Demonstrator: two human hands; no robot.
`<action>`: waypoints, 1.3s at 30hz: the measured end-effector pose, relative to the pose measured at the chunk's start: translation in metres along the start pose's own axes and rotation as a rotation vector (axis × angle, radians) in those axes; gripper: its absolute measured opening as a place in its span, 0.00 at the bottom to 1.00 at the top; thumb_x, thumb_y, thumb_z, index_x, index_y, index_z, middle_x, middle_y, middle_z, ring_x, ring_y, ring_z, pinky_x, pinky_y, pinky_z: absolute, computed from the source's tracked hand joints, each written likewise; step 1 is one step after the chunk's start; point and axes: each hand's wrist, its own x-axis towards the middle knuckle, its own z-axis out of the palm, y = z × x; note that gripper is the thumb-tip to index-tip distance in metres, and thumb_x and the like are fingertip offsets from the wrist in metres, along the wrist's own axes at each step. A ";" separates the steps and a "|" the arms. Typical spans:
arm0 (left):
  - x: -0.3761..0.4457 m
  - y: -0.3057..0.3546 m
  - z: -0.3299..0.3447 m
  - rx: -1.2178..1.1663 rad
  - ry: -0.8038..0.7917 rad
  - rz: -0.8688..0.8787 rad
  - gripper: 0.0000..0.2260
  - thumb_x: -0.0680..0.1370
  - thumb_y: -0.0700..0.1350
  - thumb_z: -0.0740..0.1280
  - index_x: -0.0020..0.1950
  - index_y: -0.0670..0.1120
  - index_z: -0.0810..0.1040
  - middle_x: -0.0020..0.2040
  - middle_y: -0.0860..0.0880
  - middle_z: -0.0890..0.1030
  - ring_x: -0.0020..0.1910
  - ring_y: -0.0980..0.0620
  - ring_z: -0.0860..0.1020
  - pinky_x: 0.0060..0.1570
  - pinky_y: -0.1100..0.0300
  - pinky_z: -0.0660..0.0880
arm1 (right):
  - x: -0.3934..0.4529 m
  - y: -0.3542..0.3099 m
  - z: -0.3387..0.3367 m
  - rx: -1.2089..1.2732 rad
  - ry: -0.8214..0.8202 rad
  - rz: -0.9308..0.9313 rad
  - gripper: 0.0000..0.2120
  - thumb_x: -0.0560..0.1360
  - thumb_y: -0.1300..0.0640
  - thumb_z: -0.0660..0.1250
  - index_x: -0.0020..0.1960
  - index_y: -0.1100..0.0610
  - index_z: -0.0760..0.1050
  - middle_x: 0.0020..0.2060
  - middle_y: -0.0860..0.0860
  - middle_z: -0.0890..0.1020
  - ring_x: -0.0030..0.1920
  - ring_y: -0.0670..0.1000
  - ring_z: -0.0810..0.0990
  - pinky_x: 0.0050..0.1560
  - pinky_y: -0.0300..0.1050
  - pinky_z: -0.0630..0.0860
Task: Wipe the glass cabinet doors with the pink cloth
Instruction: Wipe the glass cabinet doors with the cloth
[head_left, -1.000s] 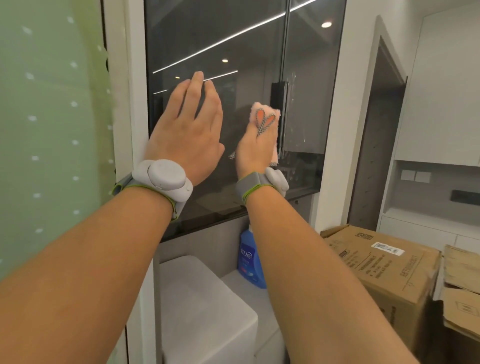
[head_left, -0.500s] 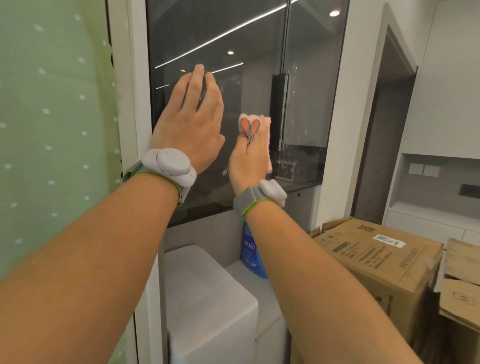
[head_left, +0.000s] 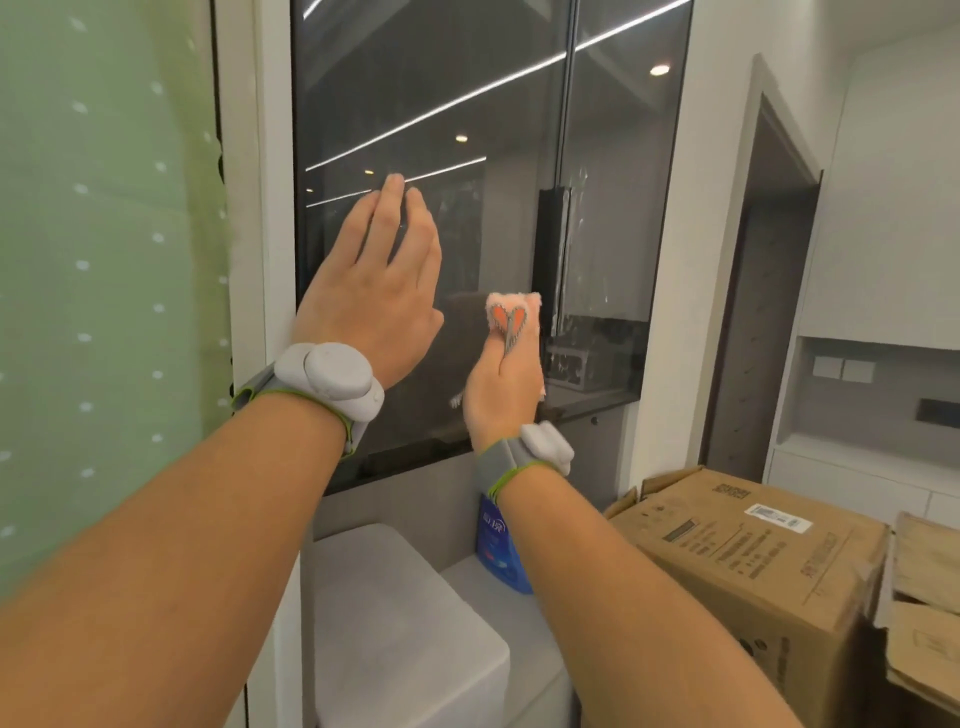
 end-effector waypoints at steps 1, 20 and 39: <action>0.001 -0.001 -0.001 -0.002 -0.003 0.000 0.31 0.81 0.51 0.56 0.79 0.33 0.61 0.78 0.34 0.64 0.80 0.32 0.60 0.80 0.41 0.57 | 0.014 -0.013 0.005 0.022 0.010 -0.036 0.25 0.86 0.51 0.56 0.82 0.54 0.58 0.81 0.49 0.62 0.82 0.47 0.58 0.82 0.49 0.55; 0.000 0.002 0.002 -0.004 0.035 0.008 0.31 0.82 0.50 0.53 0.80 0.32 0.60 0.79 0.33 0.64 0.81 0.32 0.60 0.80 0.42 0.59 | 0.096 -0.039 0.037 -0.031 0.167 0.006 0.32 0.78 0.41 0.51 0.79 0.53 0.61 0.76 0.51 0.71 0.76 0.53 0.69 0.76 0.58 0.66; 0.004 0.006 0.004 -0.097 0.040 -0.043 0.26 0.82 0.46 0.55 0.78 0.35 0.62 0.76 0.33 0.64 0.79 0.28 0.59 0.79 0.35 0.54 | -0.020 0.071 -0.042 -0.296 -0.231 -0.156 0.32 0.84 0.48 0.55 0.83 0.46 0.44 0.84 0.46 0.53 0.83 0.49 0.51 0.83 0.53 0.50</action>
